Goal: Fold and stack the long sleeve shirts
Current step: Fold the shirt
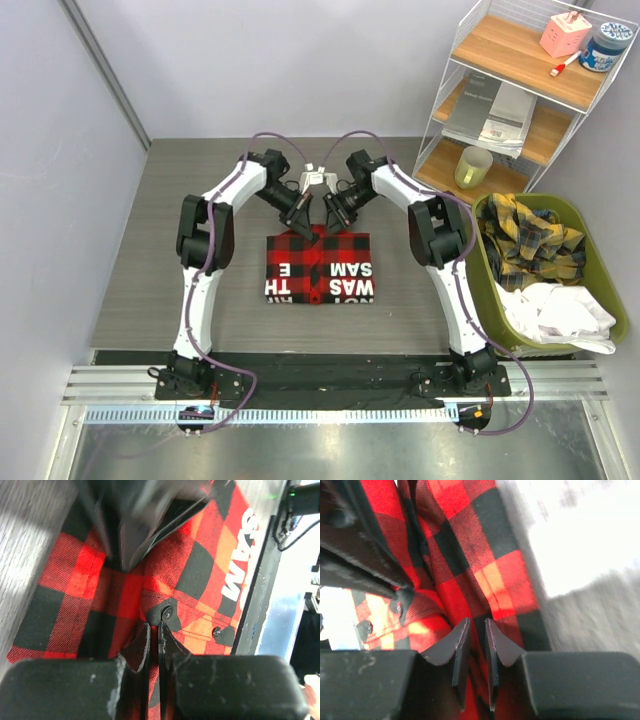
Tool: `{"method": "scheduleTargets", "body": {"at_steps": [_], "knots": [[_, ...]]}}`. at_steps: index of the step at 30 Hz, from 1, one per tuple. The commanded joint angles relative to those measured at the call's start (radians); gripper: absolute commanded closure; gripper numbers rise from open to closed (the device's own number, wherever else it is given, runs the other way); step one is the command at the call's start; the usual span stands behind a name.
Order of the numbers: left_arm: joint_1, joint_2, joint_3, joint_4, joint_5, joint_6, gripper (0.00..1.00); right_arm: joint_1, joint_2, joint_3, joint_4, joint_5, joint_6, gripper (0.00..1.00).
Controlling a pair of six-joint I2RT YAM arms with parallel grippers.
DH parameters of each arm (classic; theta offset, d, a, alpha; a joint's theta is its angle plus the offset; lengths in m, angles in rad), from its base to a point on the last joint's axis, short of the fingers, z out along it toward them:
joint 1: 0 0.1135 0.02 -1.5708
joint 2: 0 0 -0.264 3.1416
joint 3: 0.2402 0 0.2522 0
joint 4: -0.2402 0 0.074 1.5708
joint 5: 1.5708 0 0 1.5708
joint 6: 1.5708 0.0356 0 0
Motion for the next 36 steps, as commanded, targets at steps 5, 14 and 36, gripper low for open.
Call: {"method": "scheduleTargets", "body": {"at_steps": [5,14,36], "knots": [[-0.003,0.067,0.054,0.015,-0.079,-0.028,1.00,-0.028,-0.039,0.134,0.049,0.009,-0.006,0.73],[-0.038,0.063,-0.021,-0.016,-0.109,0.001,1.00,-0.031,0.016,0.128,0.119,-0.006,0.105,0.73],[-0.115,-0.224,-0.336,0.079,0.003,-0.046,1.00,0.003,-0.105,-0.133,-0.009,-0.173,0.040,0.77]]}}
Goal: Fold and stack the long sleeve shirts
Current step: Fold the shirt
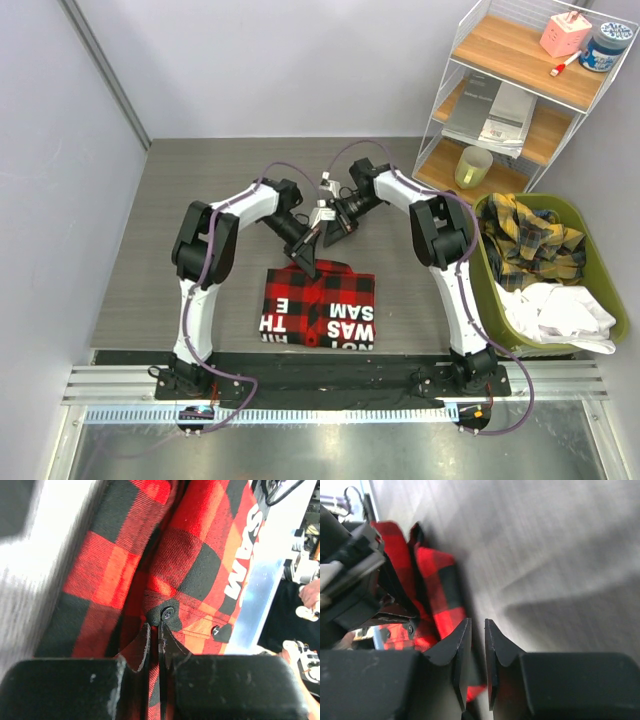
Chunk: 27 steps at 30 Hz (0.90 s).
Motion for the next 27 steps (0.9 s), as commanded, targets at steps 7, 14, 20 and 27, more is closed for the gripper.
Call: {"method": "scheduleTargets", "body": {"at_steps": [7,14,20,27], "knots": [[0.004,-0.050,0.037,0.030,0.033,-0.021,1.00,0.028,-0.020,0.078,-0.249,-0.135,-0.188,0.79],[0.007,-0.076,0.052,0.063,0.028,-0.049,1.00,0.052,0.026,0.032,-0.334,-0.083,-0.299,0.81],[0.013,-0.048,0.084,0.060,0.016,-0.047,1.00,0.051,0.080,0.065,-0.343,-0.045,-0.322,0.82],[0.017,0.011,0.187,0.043,0.007,-0.049,1.00,0.051,0.091,0.091,-0.364,-0.034,-0.348,0.82]]}}
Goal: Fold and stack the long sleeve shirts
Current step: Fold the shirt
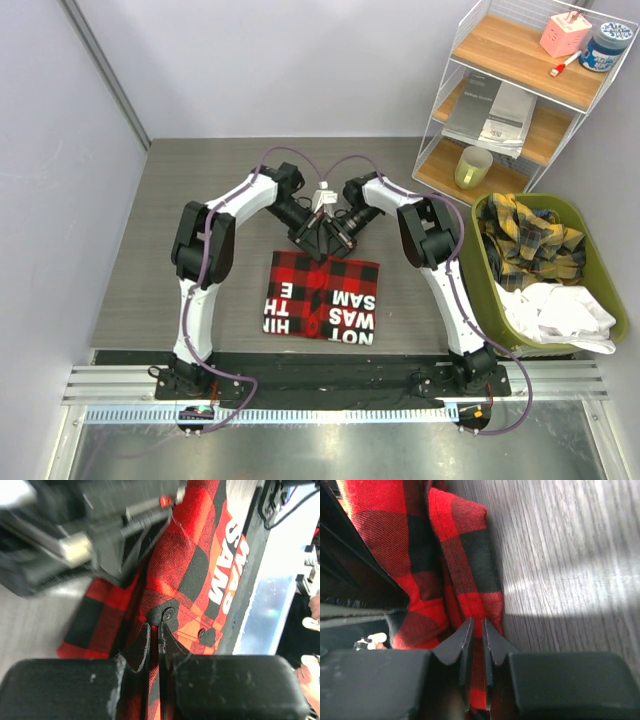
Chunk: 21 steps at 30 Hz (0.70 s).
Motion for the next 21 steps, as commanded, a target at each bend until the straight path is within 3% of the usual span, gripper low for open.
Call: {"method": "scheduleTargets", "body": {"at_steps": [1,8,11,16,18,21], "knots": [[0.009,0.038,0.089,0.014,0.007,-0.011,1.00,0.002,0.001,0.054,-0.026,0.027,-0.062,0.82],[0.026,0.080,0.103,0.002,-0.009,0.002,0.97,-0.028,0.007,0.151,-0.028,0.070,-0.042,0.73],[0.055,0.040,0.089,0.016,0.005,-0.018,0.85,-0.048,-0.002,0.221,-0.026,0.116,-0.034,0.58],[0.117,-0.043,0.112,0.022,0.039,-0.052,0.53,-0.090,-0.086,0.268,-0.037,0.191,-0.016,0.41],[0.146,-0.075,0.104,-0.002,0.040,-0.028,0.45,-0.119,-0.123,0.264,-0.078,0.217,-0.034,0.29],[0.164,-0.104,0.043,-0.038,0.004,0.018,0.39,-0.153,-0.191,0.219,-0.160,0.231,-0.076,0.18]]}}
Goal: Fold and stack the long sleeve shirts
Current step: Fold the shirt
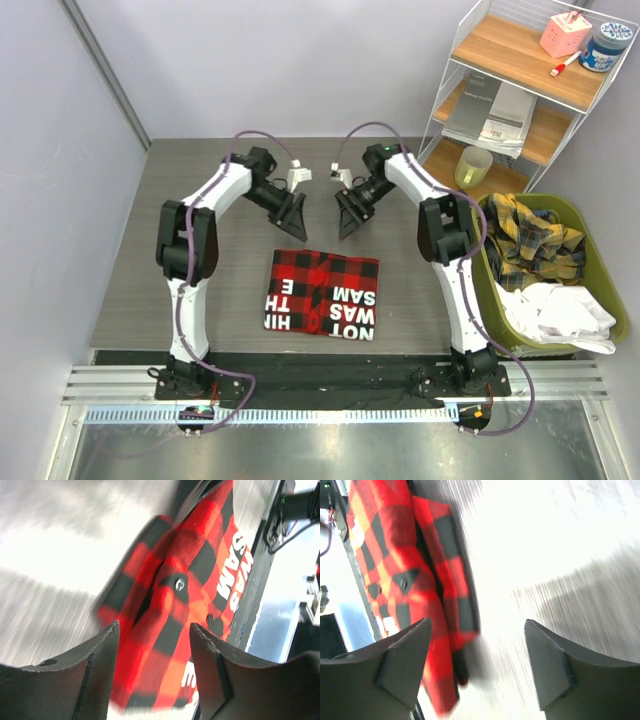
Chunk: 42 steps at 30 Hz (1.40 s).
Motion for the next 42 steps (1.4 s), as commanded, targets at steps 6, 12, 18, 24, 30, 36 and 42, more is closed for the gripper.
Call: {"method": "scheduleTargets", "body": {"at_steps": [6,12,18,24,30,36,42], "knots": [[0.040,-0.104,-0.123,-0.009,-0.065,0.031,0.38,-0.058,-0.280,-0.203,-0.174,0.043,-0.119,0.10],[0.040,-0.044,-0.117,-0.045,-0.121,0.079,0.39,-0.057,-0.271,-0.345,-0.094,0.084,-0.122,0.09],[0.045,-0.029,-0.161,-0.055,-0.121,0.088,0.46,-0.055,-0.265,-0.418,-0.108,0.110,-0.215,0.24],[0.060,-0.074,-0.216,-0.014,-0.098,0.051,0.63,-0.057,-0.262,-0.412,-0.117,0.116,-0.239,0.79],[0.106,-0.030,-0.103,-0.020,-0.116,0.024,1.00,-0.064,-0.224,-0.282,-0.022,0.194,-0.091,0.99],[0.143,0.100,-0.014,0.008,-0.208,-0.033,1.00,-0.069,-0.109,-0.147,0.097,0.311,0.008,0.99],[0.148,0.119,-0.008,0.092,-0.312,-0.151,0.99,-0.078,-0.061,-0.110,0.238,0.388,0.146,0.98]]}}
